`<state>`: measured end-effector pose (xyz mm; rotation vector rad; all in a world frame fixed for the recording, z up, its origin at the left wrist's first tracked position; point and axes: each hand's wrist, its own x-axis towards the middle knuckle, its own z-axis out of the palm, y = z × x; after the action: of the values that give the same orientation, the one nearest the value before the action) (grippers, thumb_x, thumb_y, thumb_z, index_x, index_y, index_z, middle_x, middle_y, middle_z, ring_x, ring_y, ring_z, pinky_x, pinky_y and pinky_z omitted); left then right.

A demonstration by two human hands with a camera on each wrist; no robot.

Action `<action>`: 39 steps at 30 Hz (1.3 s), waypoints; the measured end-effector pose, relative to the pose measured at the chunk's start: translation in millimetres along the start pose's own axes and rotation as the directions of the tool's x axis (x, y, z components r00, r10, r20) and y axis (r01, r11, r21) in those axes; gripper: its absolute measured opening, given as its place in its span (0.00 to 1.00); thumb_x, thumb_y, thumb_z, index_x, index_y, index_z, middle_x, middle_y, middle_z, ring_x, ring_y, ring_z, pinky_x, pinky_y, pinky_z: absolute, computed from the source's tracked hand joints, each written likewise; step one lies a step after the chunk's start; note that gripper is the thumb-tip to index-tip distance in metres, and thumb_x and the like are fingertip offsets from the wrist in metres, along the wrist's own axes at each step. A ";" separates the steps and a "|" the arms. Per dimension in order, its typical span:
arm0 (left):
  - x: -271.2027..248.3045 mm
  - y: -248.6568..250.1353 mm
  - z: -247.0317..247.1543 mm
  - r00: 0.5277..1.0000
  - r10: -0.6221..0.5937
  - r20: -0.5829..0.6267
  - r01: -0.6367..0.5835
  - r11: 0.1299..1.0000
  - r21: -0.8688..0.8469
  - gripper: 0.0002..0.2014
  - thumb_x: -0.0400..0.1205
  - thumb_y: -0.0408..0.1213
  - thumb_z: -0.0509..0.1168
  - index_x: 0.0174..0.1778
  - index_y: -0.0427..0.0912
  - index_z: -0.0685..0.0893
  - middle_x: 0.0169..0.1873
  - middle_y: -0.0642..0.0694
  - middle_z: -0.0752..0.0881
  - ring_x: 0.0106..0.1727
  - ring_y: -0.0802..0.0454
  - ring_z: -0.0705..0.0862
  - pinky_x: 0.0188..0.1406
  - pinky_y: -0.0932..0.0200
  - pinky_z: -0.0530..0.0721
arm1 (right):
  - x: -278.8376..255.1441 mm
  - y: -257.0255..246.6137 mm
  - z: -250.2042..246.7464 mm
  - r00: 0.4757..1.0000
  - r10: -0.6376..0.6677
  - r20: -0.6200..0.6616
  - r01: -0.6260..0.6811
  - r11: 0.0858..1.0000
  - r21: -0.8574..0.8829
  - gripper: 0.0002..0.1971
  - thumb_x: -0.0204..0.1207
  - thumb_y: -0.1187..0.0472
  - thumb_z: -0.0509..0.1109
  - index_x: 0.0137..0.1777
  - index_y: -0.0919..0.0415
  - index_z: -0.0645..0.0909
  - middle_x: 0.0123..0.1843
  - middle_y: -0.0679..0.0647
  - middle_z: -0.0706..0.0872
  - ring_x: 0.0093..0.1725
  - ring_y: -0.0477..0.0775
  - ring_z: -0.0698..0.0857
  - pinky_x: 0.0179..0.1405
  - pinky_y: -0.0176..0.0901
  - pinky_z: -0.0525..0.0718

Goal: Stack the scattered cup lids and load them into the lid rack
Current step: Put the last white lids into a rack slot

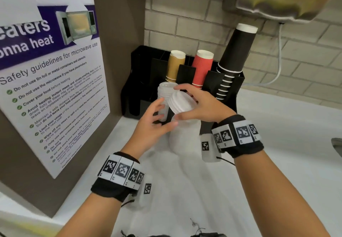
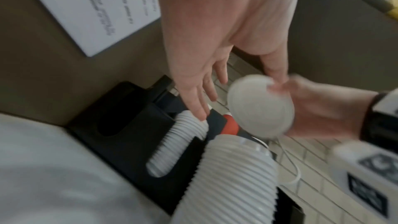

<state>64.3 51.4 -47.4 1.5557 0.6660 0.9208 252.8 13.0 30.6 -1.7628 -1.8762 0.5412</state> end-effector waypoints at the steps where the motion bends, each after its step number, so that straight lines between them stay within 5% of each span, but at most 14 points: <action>1: 0.0 3.1 5.1 0.999 0.028 0.030 -0.026 0.999 -0.045 0.45 0.69 0.46 0.77 0.82 0.57 0.64 0.76 0.52 0.73 0.74 0.51 0.76 0.71 0.51 0.78 | -4.6 -7.0 0.5 1.000 -0.028 0.000 0.028 0.993 0.116 0.36 0.66 0.52 0.82 0.73 0.40 0.70 0.66 0.42 0.78 0.66 0.45 0.77 0.60 0.33 0.76; 4: -0.2 11.3 17.7 0.989 0.142 0.035 -0.135 0.978 -0.159 0.50 0.68 0.42 0.78 0.84 0.57 0.59 0.80 0.51 0.69 0.77 0.51 0.74 0.72 0.47 0.78 | -15.8 -20.3 3.6 0.997 -0.073 -0.009 0.072 0.946 0.317 0.33 0.68 0.55 0.81 0.71 0.40 0.72 0.62 0.45 0.82 0.63 0.45 0.82 0.61 0.41 0.83; 8: 0.0 16.2 19.2 0.972 0.234 0.020 -0.222 0.944 -0.244 0.43 0.65 0.41 0.83 0.74 0.66 0.70 0.75 0.57 0.74 0.72 0.59 0.77 0.59 0.60 0.85 | -28.3 -21.1 -0.8 0.998 -0.069 0.000 0.063 0.919 0.389 0.35 0.66 0.53 0.81 0.74 0.40 0.72 0.64 0.47 0.83 0.64 0.44 0.83 0.64 0.41 0.82; 12: -1.5 21.1 20.4 0.971 0.236 0.038 -0.222 0.948 -0.227 0.43 0.59 0.44 0.86 0.67 0.71 0.74 0.74 0.55 0.74 0.73 0.50 0.78 0.60 0.49 0.87 | -35.5 -16.2 -5.0 0.999 -0.053 -0.006 0.051 0.911 0.409 0.36 0.67 0.59 0.81 0.75 0.44 0.73 0.65 0.48 0.83 0.65 0.44 0.83 0.64 0.40 0.82; 15: -2.2 21.7 23.1 0.969 0.243 0.034 -0.228 0.944 -0.240 0.42 0.59 0.41 0.83 0.66 0.70 0.74 0.74 0.55 0.74 0.73 0.48 0.77 0.58 0.51 0.87 | -38.0 -16.5 -3.4 0.998 -0.037 -0.044 0.052 0.906 0.420 0.36 0.64 0.59 0.83 0.73 0.47 0.74 0.65 0.48 0.84 0.65 0.45 0.83 0.65 0.45 0.83; 21: -1.2 20.2 27.9 0.973 0.230 0.036 -0.215 0.948 -0.232 0.43 0.59 0.37 0.82 0.69 0.65 0.72 0.75 0.55 0.73 0.73 0.50 0.76 0.54 0.61 0.86 | -42.9 -18.8 2.0 0.989 -0.040 -0.139 0.096 0.899 0.427 0.34 0.64 0.63 0.83 0.70 0.53 0.77 0.61 0.48 0.84 0.59 0.40 0.84 0.54 0.30 0.82; 25: 2.0 18.2 27.6 0.973 0.222 0.063 -0.202 0.950 -0.239 0.49 0.59 0.42 0.86 0.71 0.72 0.67 0.76 0.62 0.70 0.78 0.54 0.71 0.66 0.55 0.82 | -39.9 -14.7 0.7 0.976 -0.066 -0.205 0.144 0.908 0.394 0.33 0.64 0.64 0.84 0.68 0.53 0.77 0.62 0.48 0.84 0.60 0.41 0.83 0.54 0.29 0.82; 28: 4.4 14.2 16.3 0.981 0.191 0.018 -0.183 0.958 -0.221 0.51 0.57 0.49 0.84 0.71 0.78 0.61 0.78 0.62 0.67 0.80 0.58 0.67 0.74 0.55 0.74 | -32.7 7.5 -16.3 0.896 -0.022 -0.444 0.175 0.936 0.307 0.34 0.63 0.61 0.84 0.69 0.53 0.75 0.65 0.49 0.81 0.63 0.46 0.82 0.56 0.34 0.83; 31: 4.2 9.3 2.4 0.980 0.182 -0.077 -0.192 0.969 -0.158 0.45 0.59 0.50 0.81 0.70 0.75 0.66 0.73 0.64 0.71 0.74 0.62 0.74 0.68 0.63 0.79 | -28.9 45.9 -37.6 0.809 0.068 -0.584 0.034 0.986 0.162 0.38 0.62 0.56 0.85 0.70 0.48 0.71 0.66 0.45 0.79 0.63 0.47 0.80 0.53 0.30 0.80; 33: 2.1 6.9 -4.7 0.977 0.178 -0.120 -0.191 0.976 -0.106 0.40 0.59 0.53 0.79 0.67 0.72 0.70 0.69 0.67 0.74 0.70 0.64 0.77 0.64 0.67 0.80 | -28.5 74.9 -44.7 0.836 0.101 -0.540 -0.111 0.994 0.015 0.40 0.61 0.55 0.85 0.71 0.47 0.69 0.64 0.47 0.79 0.63 0.50 0.79 0.53 0.33 0.77; 36: -1.1 5.0 -10.7 0.974 0.168 -0.154 -0.179 0.982 -0.057 0.36 0.60 0.53 0.77 0.65 0.64 0.75 0.68 0.64 0.76 0.68 0.63 0.79 0.61 0.68 0.80 | -25.0 106.2 -43.8 0.884 0.194 -0.426 -0.272 0.954 -0.129 0.39 0.59 0.56 0.85 0.68 0.50 0.67 0.62 0.55 0.80 0.61 0.61 0.79 0.57 0.52 0.79; 39: -2.9 5.8 -11.7 0.974 0.166 -0.156 -0.173 0.985 -0.030 0.32 0.62 0.51 0.76 0.64 0.59 0.78 0.68 0.58 0.78 0.67 0.63 0.80 0.59 0.73 0.80 | -18.5 119.4 -40.2 0.904 0.293 -0.312 -0.395 0.850 -0.347 0.40 0.58 0.54 0.84 0.67 0.51 0.65 0.60 0.58 0.79 0.58 0.63 0.78 0.55 0.54 0.75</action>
<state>52.4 54.2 -41.8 1.5310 0.6236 1.1848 372.6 2.1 -11.1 -2.3446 -1.5751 0.0368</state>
